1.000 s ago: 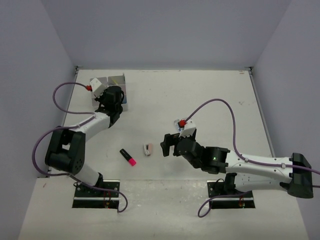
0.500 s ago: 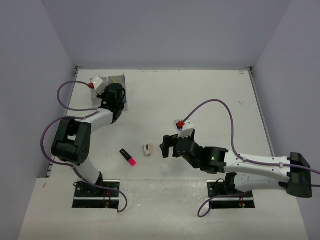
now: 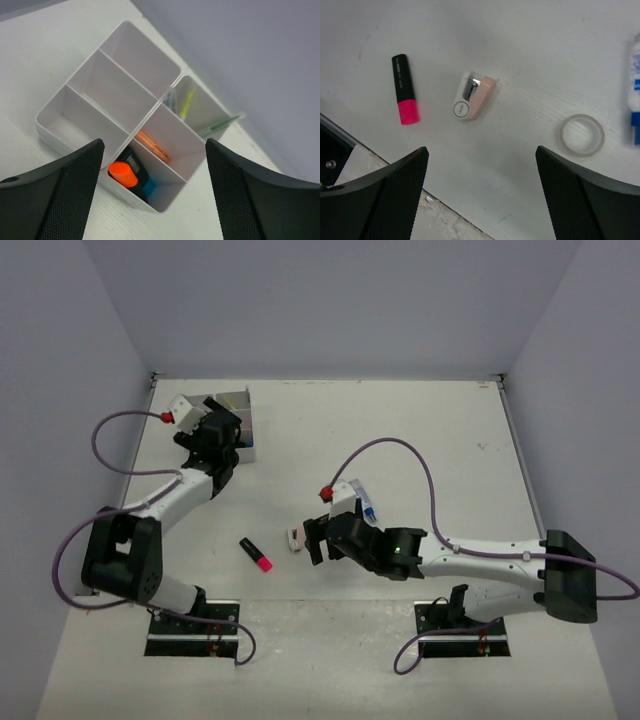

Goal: Sort the stationery into containers
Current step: Place the stationery in the storage box, then pick up the stationery from the center of the board.

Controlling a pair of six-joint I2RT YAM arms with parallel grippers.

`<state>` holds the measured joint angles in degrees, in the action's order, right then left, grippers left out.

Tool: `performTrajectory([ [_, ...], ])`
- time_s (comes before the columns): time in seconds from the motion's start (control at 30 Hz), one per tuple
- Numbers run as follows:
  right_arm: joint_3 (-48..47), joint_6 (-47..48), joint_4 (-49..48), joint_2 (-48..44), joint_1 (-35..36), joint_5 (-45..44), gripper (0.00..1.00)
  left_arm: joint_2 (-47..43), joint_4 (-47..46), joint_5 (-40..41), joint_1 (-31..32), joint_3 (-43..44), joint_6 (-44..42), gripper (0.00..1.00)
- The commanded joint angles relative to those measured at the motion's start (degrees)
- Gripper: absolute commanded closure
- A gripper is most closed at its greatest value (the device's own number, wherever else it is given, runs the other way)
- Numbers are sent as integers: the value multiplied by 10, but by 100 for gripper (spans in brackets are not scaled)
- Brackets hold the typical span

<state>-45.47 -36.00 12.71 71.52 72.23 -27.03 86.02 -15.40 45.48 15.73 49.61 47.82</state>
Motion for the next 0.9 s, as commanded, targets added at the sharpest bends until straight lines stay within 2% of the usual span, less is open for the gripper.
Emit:
performTrajectory([
  [0.0, -114, 80, -12, 96, 0, 77, 17, -155, 169, -29, -5, 43, 52, 6],
  [0.03, -149, 94, -3, 117, 0, 88, 22, -179, 231, -37, -6, 70, 64, 0],
  [0.07, -182, 103, 21, 148, -1, 107, 24, -223, 307, -52, -6, 89, 49, 0],
  [0.13, -238, 114, 40, 203, -1, 131, 26, -250, 361, -70, -6, 118, 40, 0],
  [0.17, -286, 117, 74, 251, -1, 141, 27, -288, 417, -83, -6, 130, 27, 0],
  [0.27, -374, 120, 159, 346, -1, 173, 28, -397, 489, -109, -6, 130, -10, 0],
  [0.4, -453, 119, 216, 433, 2, 207, 32, -484, 538, -129, -6, 136, -58, 0],
  [0.53, -513, 130, 256, 493, 18, 213, 36, -495, 587, -156, -6, 162, -93, 0],
  [0.73, -548, 131, 280, 551, 26, 212, 38, -504, 599, -193, -6, 139, -114, 0],
  [0.87, -548, 133, 279, 572, 26, 196, 51, -508, 584, -216, -6, 100, -118, 0],
])
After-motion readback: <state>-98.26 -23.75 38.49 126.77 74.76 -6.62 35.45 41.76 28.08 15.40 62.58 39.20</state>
